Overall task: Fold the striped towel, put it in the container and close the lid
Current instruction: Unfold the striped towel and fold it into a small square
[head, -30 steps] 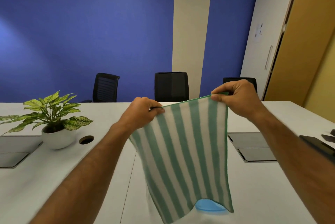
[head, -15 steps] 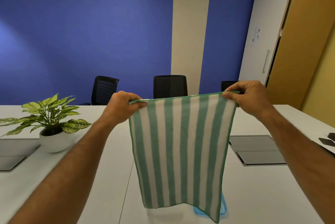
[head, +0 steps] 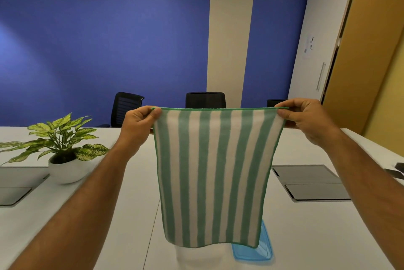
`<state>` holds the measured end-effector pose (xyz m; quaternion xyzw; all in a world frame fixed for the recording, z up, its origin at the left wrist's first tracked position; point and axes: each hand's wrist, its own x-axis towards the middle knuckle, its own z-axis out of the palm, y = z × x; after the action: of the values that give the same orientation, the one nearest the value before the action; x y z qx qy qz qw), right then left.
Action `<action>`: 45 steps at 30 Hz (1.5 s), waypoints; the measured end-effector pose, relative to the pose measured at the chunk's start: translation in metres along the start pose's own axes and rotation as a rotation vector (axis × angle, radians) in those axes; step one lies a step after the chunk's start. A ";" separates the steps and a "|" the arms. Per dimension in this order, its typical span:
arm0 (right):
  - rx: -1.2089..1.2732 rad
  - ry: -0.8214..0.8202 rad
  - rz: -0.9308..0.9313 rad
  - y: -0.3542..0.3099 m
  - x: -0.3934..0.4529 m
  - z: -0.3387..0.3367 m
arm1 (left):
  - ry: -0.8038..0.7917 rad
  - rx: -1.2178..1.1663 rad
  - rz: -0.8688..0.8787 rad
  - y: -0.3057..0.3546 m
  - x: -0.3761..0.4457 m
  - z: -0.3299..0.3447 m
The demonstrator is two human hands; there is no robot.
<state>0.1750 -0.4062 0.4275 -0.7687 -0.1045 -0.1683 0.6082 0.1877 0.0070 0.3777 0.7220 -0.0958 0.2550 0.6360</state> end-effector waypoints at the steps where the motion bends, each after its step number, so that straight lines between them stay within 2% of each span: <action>1: 0.043 0.002 0.025 0.000 0.000 0.000 | 0.013 0.003 -0.006 0.000 0.000 0.001; 9: 0.007 0.300 0.123 0.012 0.014 0.024 | 0.194 0.144 -0.049 0.002 0.002 0.028; 14: 0.107 0.355 0.209 0.009 0.018 0.051 | 0.323 0.182 -0.111 0.011 -0.001 0.053; 20: 0.186 0.302 0.216 0.000 0.008 0.084 | 0.232 0.058 -0.185 0.028 -0.016 0.086; 24: 0.207 0.229 0.192 -0.004 0.000 0.103 | 0.167 -0.014 -0.173 0.036 -0.028 0.108; 34: 0.119 0.135 0.053 -0.007 -0.017 0.138 | 0.072 -0.094 -0.137 0.043 -0.050 0.147; 45: -0.015 0.076 -0.095 -0.003 -0.024 0.146 | 0.066 -0.156 -0.153 0.047 -0.060 0.150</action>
<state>0.1709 -0.2622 0.3916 -0.7604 -0.1165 -0.2265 0.5974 0.1516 -0.1572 0.3803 0.6667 -0.0390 0.2208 0.7108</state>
